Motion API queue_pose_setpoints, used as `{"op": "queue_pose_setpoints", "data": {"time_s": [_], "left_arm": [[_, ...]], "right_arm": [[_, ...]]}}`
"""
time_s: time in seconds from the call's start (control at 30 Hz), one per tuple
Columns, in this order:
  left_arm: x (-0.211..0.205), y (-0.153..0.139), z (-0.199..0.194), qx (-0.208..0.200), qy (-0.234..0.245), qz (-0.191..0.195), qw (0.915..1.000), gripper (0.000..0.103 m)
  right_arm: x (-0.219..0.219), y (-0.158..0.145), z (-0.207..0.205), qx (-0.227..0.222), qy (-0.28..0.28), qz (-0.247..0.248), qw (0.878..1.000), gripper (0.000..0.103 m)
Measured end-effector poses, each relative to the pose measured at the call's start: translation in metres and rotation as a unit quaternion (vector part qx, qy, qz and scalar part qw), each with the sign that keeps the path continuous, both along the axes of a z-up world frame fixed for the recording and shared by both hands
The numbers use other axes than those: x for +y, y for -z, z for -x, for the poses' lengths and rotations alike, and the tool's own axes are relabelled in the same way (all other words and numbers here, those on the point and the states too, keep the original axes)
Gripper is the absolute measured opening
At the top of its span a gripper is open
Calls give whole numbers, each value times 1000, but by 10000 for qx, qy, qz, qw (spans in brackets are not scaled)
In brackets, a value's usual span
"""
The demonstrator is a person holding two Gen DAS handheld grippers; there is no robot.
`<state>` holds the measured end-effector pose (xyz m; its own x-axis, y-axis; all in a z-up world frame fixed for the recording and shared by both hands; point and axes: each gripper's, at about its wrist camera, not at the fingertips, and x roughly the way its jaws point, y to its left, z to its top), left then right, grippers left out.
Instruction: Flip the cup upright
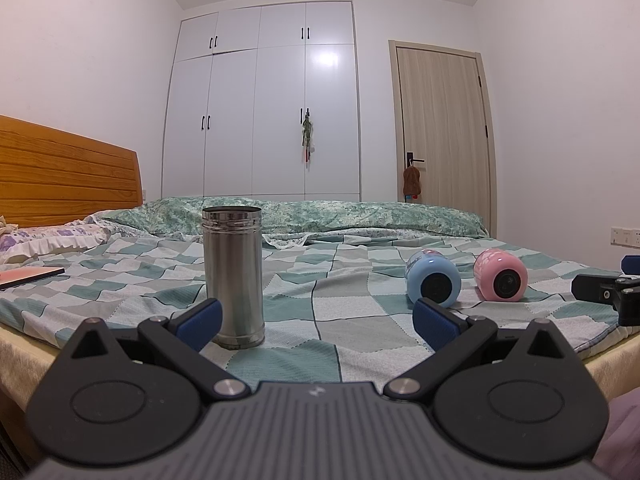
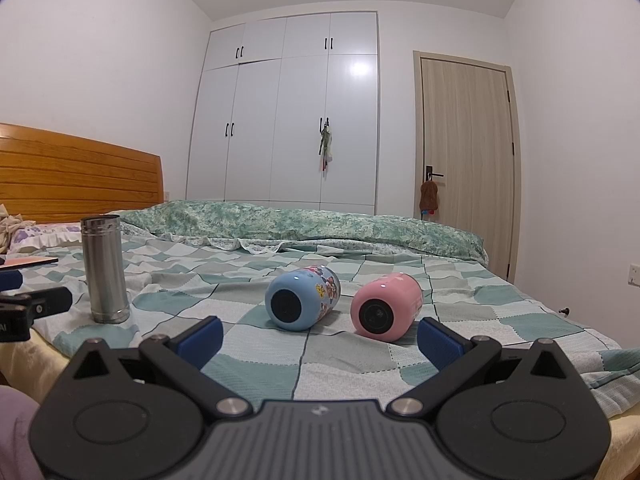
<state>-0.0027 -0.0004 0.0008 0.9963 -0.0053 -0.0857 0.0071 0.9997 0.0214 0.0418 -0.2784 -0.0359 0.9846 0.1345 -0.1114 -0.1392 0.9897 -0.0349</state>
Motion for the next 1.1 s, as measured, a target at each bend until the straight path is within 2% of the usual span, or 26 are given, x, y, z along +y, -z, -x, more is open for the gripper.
{"op": "queue_pose_setpoints", "data": {"time_s": [0.43, 0.63, 0.83, 1.1], "left_arm": [[0, 0, 0, 4, 1, 3, 10000, 103], [-2, -6, -5, 150, 138, 47, 9998, 103], [-10, -18, -26, 318, 280, 84, 9991, 103], [-43, -32, -78, 686, 519, -247, 9960, 103]], "right_arm": [[1, -1, 0, 11, -4, 2, 10000, 103], [-1, -1, -2, 105, -167, -29, 9998, 103], [-6, -10, -18, 151, -175, 14, 9997, 103], [-22, -18, -63, 294, -244, 116, 9992, 103]]}}
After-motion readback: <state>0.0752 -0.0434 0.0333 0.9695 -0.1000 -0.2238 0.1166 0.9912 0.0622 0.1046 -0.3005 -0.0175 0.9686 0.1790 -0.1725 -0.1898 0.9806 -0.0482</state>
